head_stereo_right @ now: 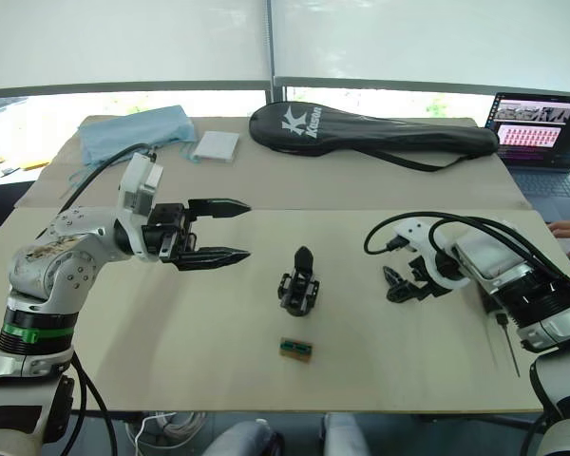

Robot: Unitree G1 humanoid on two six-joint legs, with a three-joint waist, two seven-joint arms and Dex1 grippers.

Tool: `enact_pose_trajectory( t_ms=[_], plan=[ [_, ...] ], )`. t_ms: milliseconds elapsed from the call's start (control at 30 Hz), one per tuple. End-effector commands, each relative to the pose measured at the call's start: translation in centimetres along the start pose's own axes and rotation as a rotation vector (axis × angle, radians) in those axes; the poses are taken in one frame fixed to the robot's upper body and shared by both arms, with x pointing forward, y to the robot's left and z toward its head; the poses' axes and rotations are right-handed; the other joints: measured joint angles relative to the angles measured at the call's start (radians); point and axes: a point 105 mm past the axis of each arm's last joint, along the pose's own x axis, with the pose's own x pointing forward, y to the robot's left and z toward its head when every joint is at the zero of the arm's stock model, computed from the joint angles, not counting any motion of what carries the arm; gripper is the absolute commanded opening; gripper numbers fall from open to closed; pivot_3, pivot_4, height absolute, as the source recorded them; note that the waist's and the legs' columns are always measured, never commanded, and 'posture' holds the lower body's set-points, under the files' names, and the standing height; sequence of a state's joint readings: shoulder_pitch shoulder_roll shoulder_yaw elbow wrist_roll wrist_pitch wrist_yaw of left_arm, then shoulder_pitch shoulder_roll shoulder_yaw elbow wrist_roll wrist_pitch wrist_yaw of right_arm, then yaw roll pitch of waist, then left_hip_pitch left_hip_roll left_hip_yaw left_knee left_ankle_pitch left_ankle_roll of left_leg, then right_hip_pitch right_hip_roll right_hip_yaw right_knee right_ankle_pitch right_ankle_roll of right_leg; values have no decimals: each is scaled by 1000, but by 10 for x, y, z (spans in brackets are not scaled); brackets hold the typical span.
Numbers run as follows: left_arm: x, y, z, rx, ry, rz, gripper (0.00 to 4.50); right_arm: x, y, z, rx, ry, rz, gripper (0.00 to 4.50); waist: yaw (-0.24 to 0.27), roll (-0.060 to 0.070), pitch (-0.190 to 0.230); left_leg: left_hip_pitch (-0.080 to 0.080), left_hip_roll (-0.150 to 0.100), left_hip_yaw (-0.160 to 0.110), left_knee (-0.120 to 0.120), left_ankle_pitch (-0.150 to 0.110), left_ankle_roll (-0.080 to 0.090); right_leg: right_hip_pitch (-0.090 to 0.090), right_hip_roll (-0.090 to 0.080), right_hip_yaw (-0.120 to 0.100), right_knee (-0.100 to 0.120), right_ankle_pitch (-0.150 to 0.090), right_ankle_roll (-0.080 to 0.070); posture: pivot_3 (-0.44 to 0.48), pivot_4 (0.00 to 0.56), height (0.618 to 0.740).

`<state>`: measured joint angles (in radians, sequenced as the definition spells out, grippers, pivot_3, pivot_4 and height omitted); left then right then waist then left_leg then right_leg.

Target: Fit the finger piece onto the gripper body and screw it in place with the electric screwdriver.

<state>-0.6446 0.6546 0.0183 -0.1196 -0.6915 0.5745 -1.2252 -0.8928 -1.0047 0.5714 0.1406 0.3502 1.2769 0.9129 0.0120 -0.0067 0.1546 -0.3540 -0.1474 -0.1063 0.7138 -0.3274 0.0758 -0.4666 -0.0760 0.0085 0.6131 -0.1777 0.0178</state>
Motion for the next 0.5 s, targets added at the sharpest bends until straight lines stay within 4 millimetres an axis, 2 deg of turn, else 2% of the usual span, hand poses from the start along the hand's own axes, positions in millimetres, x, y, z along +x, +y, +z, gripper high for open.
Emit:
enact_pose_trajectory(
  t_ms=[33,167,300,500],
  plan=[
    [0,-5,6,33,-1,-10,4442,-1,2,-3,28,6,19,4500,0,0,0,0,0,0,0,0,0,0,0,0,0,0,0,0,150,740],
    [-1,-5,4,34,7,-8,4442,4,3,-9,31,26,24,4500,1,0,0,0,0,0,0,0,0,0,0,0,0,0,0,0,150,740],
    [-4,-6,3,28,15,-8,4500,6,4,-11,29,32,31,3296,1,0,0,0,0,0,0,0,0,1,0,0,0,0,0,0,150,740],
    [-7,-6,0,19,30,-5,4500,3,6,-12,17,15,46,1201,0,0,0,0,1,0,0,0,0,0,0,-1,0,0,0,0,150,740]
  ],
)
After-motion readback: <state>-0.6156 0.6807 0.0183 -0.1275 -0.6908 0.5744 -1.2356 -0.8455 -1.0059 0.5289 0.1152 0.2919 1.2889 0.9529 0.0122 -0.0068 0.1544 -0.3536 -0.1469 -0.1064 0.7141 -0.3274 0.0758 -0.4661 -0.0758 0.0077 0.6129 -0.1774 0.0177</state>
